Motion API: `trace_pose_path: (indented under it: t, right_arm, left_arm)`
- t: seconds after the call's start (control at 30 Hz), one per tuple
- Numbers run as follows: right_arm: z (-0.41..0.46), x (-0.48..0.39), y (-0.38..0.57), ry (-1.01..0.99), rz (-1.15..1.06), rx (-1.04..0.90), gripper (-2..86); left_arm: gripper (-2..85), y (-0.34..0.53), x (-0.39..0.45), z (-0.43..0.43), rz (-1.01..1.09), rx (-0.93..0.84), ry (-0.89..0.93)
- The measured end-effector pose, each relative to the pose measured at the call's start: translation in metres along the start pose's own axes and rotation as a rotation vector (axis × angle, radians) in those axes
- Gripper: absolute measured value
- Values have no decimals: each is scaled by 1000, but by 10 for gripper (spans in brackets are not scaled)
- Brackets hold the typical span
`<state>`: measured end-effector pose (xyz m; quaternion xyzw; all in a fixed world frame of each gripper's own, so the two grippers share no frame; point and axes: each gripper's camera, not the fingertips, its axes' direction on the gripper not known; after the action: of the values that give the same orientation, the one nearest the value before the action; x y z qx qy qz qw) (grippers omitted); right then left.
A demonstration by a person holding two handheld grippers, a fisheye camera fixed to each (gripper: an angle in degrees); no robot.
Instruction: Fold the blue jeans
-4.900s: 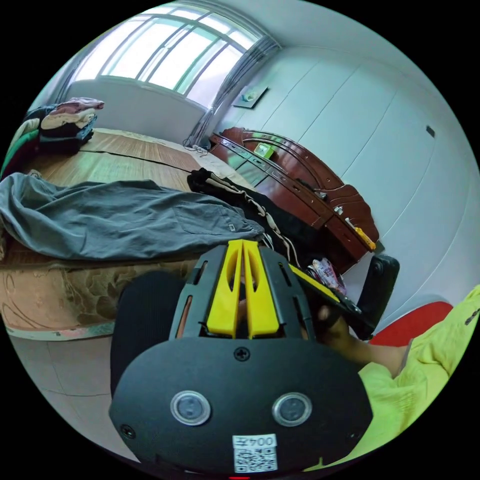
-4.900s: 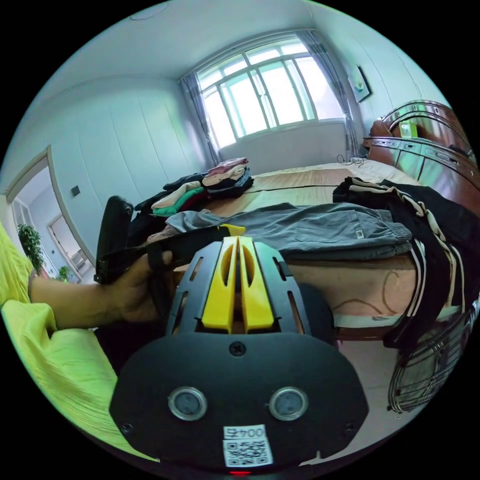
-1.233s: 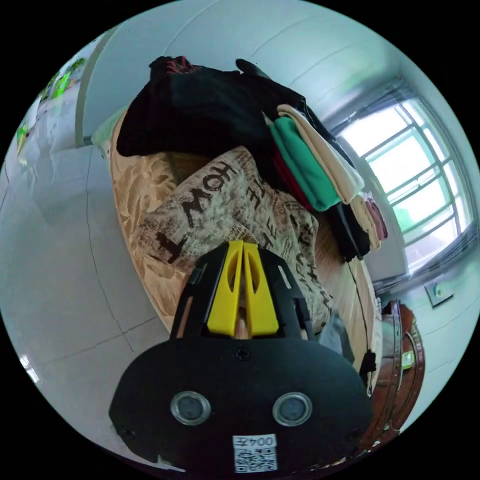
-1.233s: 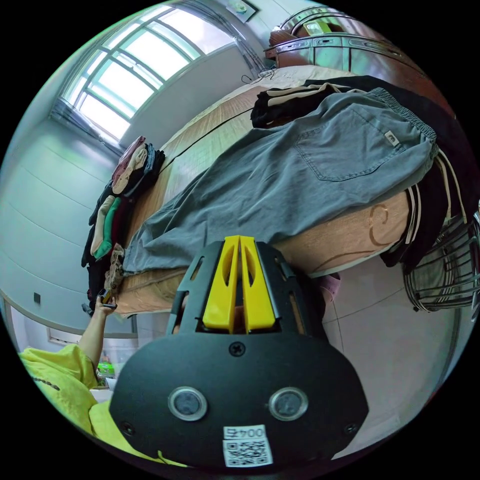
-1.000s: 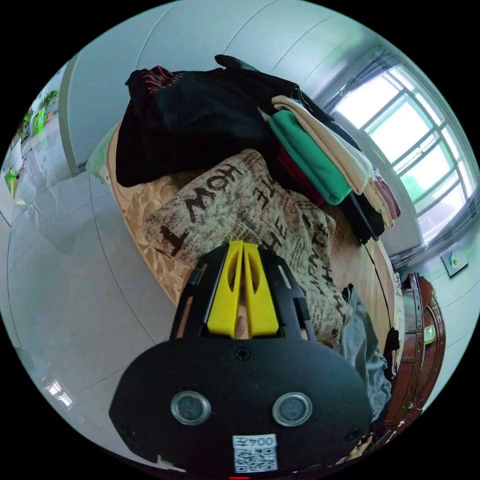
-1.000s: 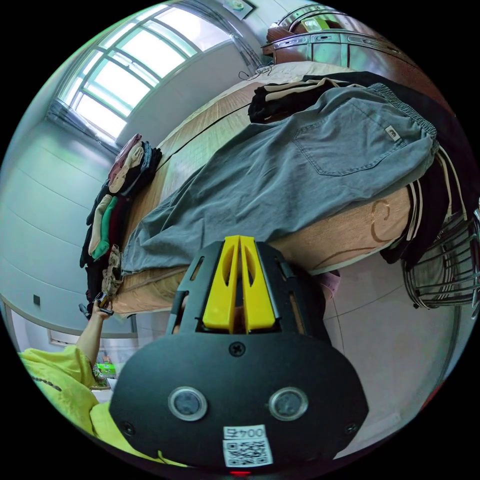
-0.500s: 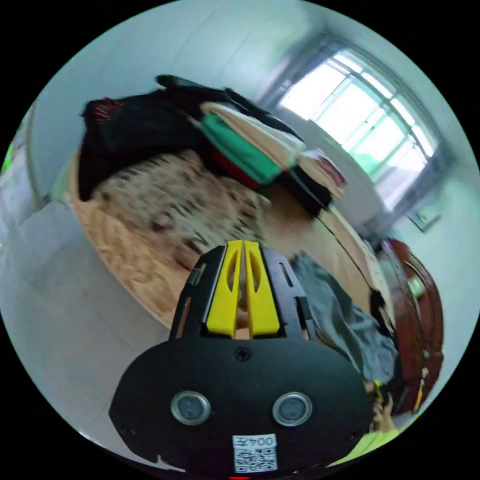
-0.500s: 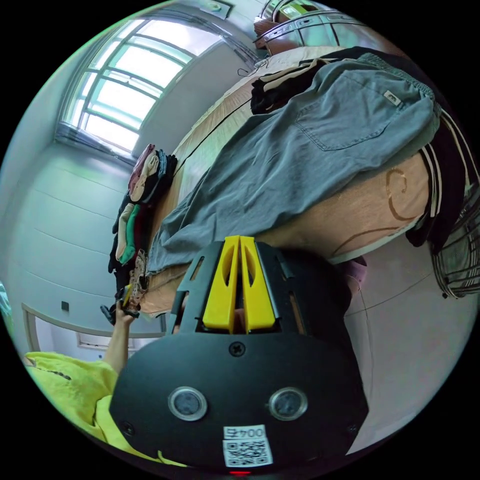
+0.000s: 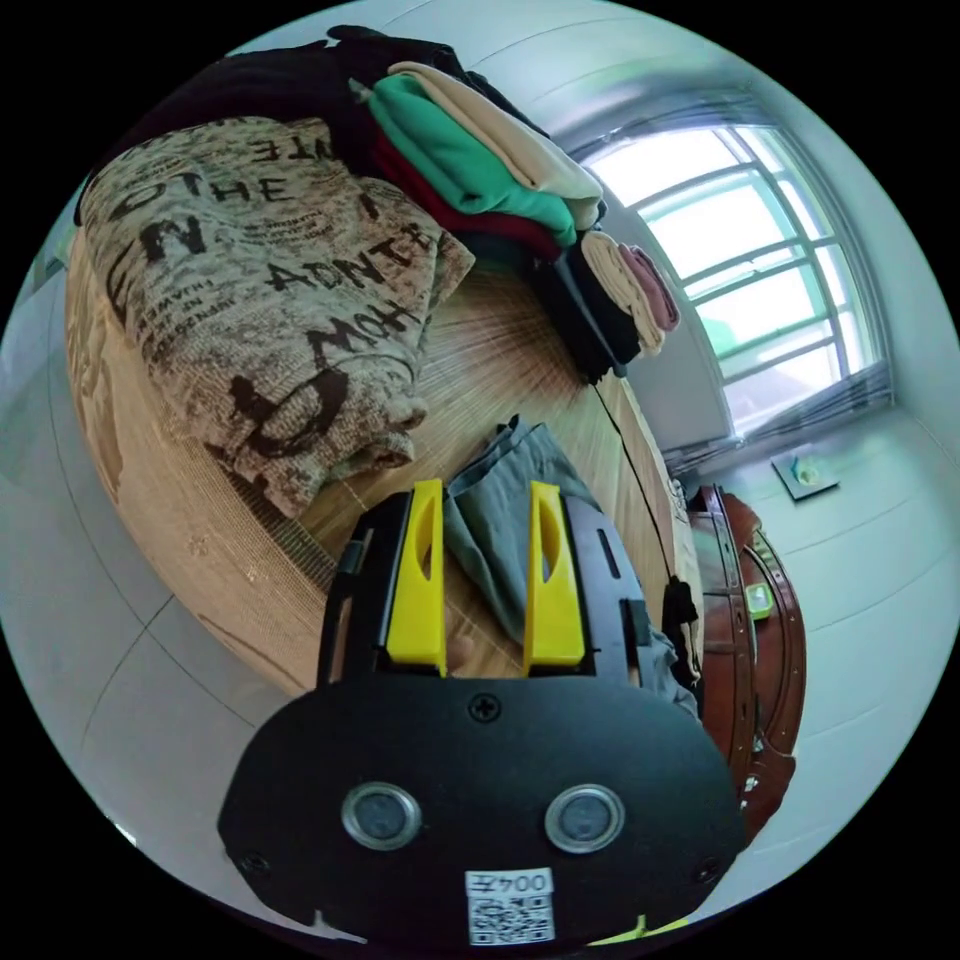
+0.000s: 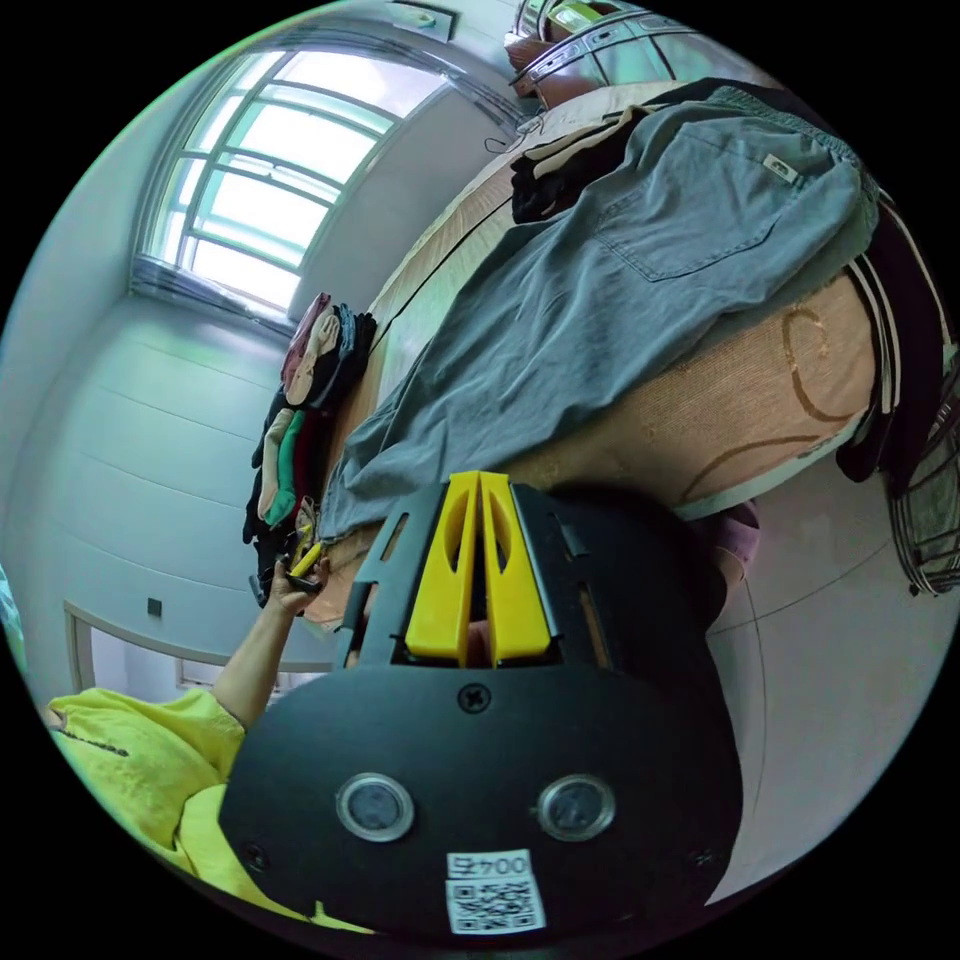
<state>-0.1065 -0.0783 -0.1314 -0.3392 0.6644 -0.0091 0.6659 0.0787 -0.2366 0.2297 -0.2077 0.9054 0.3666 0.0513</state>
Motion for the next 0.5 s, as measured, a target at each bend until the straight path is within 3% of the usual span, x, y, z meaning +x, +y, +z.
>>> trace_pose_path:
  t: [0.13,0.27,0.5]
  right_arm:
    - [-3,10,4,-22,37,24,-7]
    - [-2,21,6,-64,75,32,-7]
    - [3,25,9,-68,75,27,-7]
  left_arm:
    - [120,9,11,-23,11,60,-123]
    - [128,12,-12,-28,-20,17,15]
    - [142,14,-21,-6,-22,-123,68]
